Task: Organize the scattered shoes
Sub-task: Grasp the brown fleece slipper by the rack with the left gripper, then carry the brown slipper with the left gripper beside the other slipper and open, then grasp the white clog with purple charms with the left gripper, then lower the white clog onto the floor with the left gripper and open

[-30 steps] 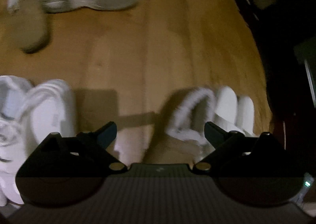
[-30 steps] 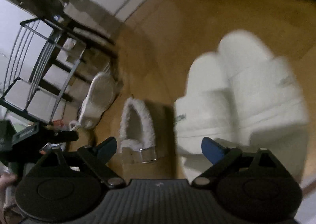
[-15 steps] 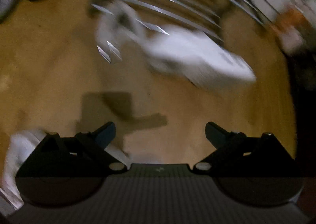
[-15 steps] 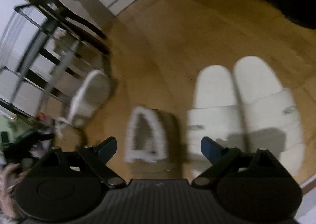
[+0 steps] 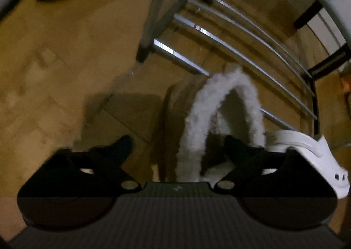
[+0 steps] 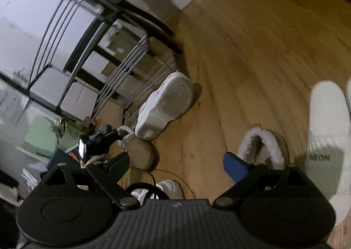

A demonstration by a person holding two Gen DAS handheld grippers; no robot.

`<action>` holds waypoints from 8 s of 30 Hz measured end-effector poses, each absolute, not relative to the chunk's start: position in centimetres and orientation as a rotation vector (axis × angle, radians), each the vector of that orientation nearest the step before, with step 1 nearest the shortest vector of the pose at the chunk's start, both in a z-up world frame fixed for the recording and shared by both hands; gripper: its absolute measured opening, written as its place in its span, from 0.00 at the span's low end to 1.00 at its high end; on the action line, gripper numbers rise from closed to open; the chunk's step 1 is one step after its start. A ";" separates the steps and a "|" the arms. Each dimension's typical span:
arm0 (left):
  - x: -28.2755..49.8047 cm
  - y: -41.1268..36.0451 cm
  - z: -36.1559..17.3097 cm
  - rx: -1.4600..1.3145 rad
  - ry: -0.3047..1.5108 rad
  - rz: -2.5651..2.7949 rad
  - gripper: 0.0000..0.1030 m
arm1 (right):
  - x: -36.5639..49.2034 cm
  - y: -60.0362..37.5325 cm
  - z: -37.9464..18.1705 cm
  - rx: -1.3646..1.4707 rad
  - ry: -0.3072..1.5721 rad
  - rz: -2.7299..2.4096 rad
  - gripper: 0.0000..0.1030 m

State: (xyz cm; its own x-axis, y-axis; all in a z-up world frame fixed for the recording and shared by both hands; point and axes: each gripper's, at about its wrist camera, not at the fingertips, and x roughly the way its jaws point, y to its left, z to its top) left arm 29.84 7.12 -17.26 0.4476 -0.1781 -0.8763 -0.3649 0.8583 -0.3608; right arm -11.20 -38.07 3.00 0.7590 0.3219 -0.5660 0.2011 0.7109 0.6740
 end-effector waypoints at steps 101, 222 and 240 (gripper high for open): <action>-1.6 -15.7 -4.0 0.152 1.318 -0.310 0.97 | -4.1 -29.9 -4.0 0.439 1.107 -0.007 0.55; 20.6 -16.7 -8.5 -0.270 1.262 -0.733 0.06 | -4.0 -38.2 -6.0 0.872 1.108 -0.057 0.76; 7.2 1.5 -1.1 -0.059 1.182 -0.279 0.89 | 2.1 -23.0 0.3 0.449 1.078 0.343 0.75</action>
State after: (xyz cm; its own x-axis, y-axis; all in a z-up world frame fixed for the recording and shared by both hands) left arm 7.21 1.49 -1.08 0.3487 -0.2461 -0.9043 0.1847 0.9640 -0.1911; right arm 2.05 -23.02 0.35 0.4352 0.4784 -0.7627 -0.0509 0.8589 0.5097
